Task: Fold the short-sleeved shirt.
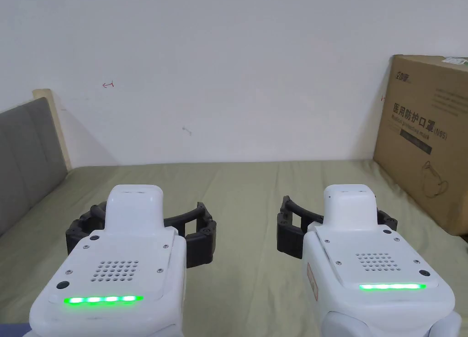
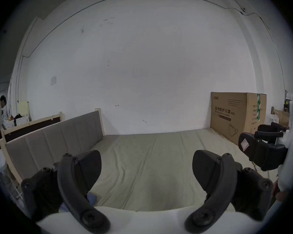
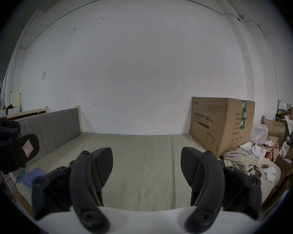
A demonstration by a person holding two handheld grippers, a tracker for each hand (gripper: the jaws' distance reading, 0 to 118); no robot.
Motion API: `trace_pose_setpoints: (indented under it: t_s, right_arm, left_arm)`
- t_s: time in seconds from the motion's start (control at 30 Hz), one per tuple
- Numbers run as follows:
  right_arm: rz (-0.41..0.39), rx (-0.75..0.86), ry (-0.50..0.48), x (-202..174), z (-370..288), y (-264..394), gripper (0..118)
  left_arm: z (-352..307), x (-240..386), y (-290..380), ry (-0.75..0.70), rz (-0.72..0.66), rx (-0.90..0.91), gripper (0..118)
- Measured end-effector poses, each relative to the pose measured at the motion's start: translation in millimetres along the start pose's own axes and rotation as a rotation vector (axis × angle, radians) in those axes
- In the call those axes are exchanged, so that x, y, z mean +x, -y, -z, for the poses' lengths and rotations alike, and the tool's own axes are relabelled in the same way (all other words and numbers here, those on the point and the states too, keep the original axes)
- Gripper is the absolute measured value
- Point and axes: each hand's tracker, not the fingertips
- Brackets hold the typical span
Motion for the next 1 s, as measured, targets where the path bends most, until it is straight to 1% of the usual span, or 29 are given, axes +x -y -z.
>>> trace_pose_setpoints:
  t_s: [0.07,0.2,0.33,0.47,0.57,0.63,0.7,0.77,0.9,1.0]
  right_arm:
    - [-0.004,0.0,0.005,1.0,-0.4,0.0,90]
    - [0.009,-0.002,0.008,6.8,-1.2,1.1,90]
    - [0.017,-0.006,0.014,11.0,-1.1,2.5,90]
    - [0.019,-0.016,0.018,14.0,-0.1,4.1,90]
    - [0.018,-0.018,0.019,15.4,0.0,4.7,90]
    - [0.018,-0.015,0.017,15.6,-0.7,5.3,90]
    - [0.017,-0.015,0.018,14.8,-0.2,5.9,90]
    - [0.013,-0.019,0.011,13.9,-0.3,7.0,90]
    - [0.007,-0.024,0.012,12.8,-0.4,8.3,90]
    - [0.014,-0.029,0.011,13.5,0.6,7.9,90]
  left_arm:
    - [-0.7,-0.8,-1.8,0.013,0.003,-0.015,111]
    - [0.6,-8.5,-1.6,0.062,-0.044,-0.045,111]
    - [3.3,-12.0,-0.7,0.049,-0.075,-0.047,111]
    - [6.6,-10.8,0.1,0.024,-0.04,-0.064,111]
    - [6.7,-12.3,-1.2,0.045,-0.072,-0.09,111]
    - [7.6,-9.6,-5.0,0.013,-0.076,-0.146,111]
    - [9.2,-4.5,-5.8,-0.018,-0.032,-0.155,111]
    - [8.5,-3.4,-5.0,0.013,-0.001,-0.131,111]
    - [3.9,-5.4,-6.5,0.055,-0.034,-0.122,111]
    - [4.2,-2.7,-6.0,0.053,-0.013,-0.121,111]
